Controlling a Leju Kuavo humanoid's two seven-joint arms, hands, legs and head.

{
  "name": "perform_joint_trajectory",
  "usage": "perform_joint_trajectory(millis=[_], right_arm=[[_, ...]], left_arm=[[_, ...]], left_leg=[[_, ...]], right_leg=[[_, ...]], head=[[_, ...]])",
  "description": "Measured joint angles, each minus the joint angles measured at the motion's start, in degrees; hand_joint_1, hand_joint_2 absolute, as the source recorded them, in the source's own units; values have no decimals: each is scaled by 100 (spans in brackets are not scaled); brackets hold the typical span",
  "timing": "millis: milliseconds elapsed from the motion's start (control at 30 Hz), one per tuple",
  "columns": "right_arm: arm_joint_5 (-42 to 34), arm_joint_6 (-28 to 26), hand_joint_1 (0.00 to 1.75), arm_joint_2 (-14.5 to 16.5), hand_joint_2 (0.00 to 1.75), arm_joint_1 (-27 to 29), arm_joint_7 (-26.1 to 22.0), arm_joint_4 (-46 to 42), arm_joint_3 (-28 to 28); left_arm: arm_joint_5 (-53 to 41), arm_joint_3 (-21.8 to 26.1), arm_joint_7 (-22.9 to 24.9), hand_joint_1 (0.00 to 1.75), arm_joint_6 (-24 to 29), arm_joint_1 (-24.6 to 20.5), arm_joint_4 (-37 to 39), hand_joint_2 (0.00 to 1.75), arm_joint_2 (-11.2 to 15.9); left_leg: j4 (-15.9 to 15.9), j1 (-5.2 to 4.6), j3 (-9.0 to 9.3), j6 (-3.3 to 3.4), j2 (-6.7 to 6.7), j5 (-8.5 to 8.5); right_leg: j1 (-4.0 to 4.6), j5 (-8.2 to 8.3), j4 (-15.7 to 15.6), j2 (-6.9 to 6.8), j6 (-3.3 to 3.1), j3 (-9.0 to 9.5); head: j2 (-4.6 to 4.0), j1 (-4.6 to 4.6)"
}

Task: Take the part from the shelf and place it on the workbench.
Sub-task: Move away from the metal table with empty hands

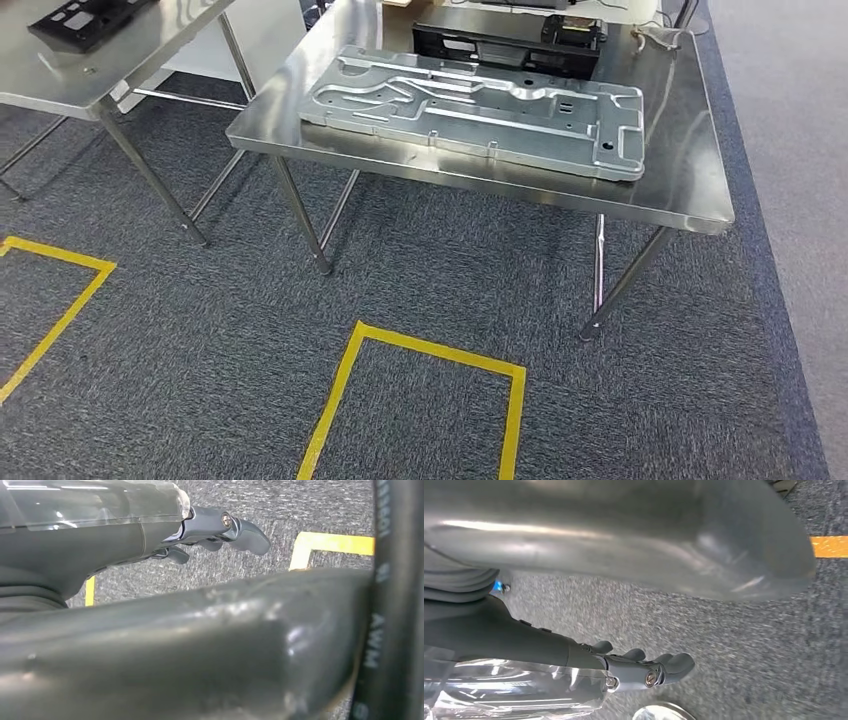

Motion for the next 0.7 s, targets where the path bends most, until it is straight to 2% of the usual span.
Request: perform_joint_trajectory(millis=[33,67,100,133,167,200,233,300,333,367,400,433,467,533,567,600,633,667,700], right_arm=[[5,19,0,-3,0,-3,3,3,-1],[10,37,0,-7,0,-5,8,5,-2],[14,50,0,-11,0,-10,16,7,-3],[17,58,0,-15,0,-22,26,8,-3],[19,63,0,-21,0,-33,37,9,-4],[19,66,0,-27,0,-39,45,10,-4],[20,67,0,-33,0,-41,59,10,-5],[21,68,0,-46,0,-32,112,13,-10],[22,69,0,-52,0,-30,145,16,-15],[23,70,0,-57,0,-30,172,19,-19],[24,71,0,-63,0,-31,187,21,-22],[25,72,0,-67,0,-31,193,23,-23],[25,72,0,-71,0,-29,195,24,-24],[26,72,0,-80,0,-28,201,26,-31],[26,72,0,-82,0,-33,203,27,-34],[27,72,0,-84,0,-42,205,27,-38],[27,72,0,-85,0,-54,205,28,-39],[28,73,0,-83,0,-64,206,30,-39],[28,74,0,-82,0,-67,208,32,-39]], left_arm=[[1,0,5,0,9,-13,-1,0,-2],[1,-1,9,0,16,-24,-1,0,-4],[2,0,13,0,20,-28,-2,0,-7],[3,0,14,0,21,-23,-2,0,-9],[4,1,16,0,21,-12,-2,0,-17],[4,2,19,0,22,-5,-2,0,-26],[8,2,18,0,25,-5,-3,0,-35],[15,2,6,0,43,-24,-13,0,-63],[19,3,-2,0,61,-34,-22,0,-84],[20,4,-6,0,81,-40,-32,0,-113],[21,5,-6,0,101,-42,-41,0,-142],[21,6,-6,0,115,-41,-47,0,-168],[22,8,-6,0,122,-42,-50,0,-194],[22,8,-7,0,125,-54,-55,0,-235],[22,8,-8,0,125,-58,-57,0,-248],[22,9,-9,0,126,-59,-60,0,-257],[22,10,-10,0,126,-54,-63,0,-260],[22,14,-10,0,127,-47,-68,0,-262],[22,17,-10,0,127,-43,-73,0,-264]], left_leg=[[-301,-39,141,44,113,81],[-460,-72,203,73,189,100],[-497,-96,197,86,189,86],[-515,-94,184,100,121,107],[-546,-79,194,120,63,137],[-582,-60,206,150,7,173],[-616,-39,212,184,-49,212],[-633,-25,191,228,-164,256],[-628,-27,172,236,-233,265],[-619,-29,161,237,-306,268],[-608,-30,157,234,-386,270],[-592,-28,157,226,-466,269],[-570,-25,156,213,-544,264],[-503,-38,121,159,-681,243],[-479,-40,94,124,-734,236],[-469,-41,67,84,-785,238],[-475,-31,45,46,-838,247],[-461,-22,29,14,-833,243],[-399,-21,-4,-18,-756,199]], right_leg=[[12,-7,3,-55,16,5],[18,-11,5,-109,37,7],[22,-13,3,-163,63,9],[19,-12,-4,-216,92,20],[13,-31,12,-198,127,29],[8,-92,78,-103,159,9],[1,-222,258,41,187,-68],[-23,-597,926,327,218,-392],[-31,-744,1291,382,227,-573],[-39,-782,1514,402,239,-688],[-48,-704,1536,412,247,-710],[-58,-523,1335,434,249,-625],[-74,-294,972,503,245,-460],[-95,-21,298,727,225,-169],[-96,16,128,802,210,-103],[-85,1,80,817,188,-92],[-84,14,72,758,157,-94],[-87,29,54,696,119,-87],[-94,45,35,633,79,-79]], head=[[0,1],[0,1],[0,1],[0,1],[0,1],[0,1],[0,1],[0,1],[0,1],[0,1],[0,1],[0,1],[0,1],[0,1],[0,1],[0,1],[0,1],[0,1],[0,1]])
